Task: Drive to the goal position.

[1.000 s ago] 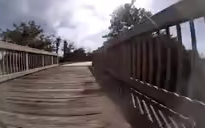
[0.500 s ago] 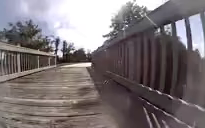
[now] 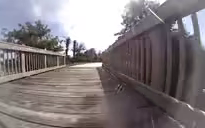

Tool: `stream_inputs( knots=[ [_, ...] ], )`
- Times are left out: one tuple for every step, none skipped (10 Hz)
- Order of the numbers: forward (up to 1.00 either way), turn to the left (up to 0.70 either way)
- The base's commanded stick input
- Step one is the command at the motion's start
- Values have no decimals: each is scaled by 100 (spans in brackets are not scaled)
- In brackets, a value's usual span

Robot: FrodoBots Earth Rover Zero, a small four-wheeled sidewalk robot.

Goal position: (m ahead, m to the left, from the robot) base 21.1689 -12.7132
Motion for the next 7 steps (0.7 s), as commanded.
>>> stream_inputs(
  knots=[
    [85,19],
    [85,0],
    [85,0],
    [85,0],
    [85,0],
    [85,0],
    [85,0]
  ],
)
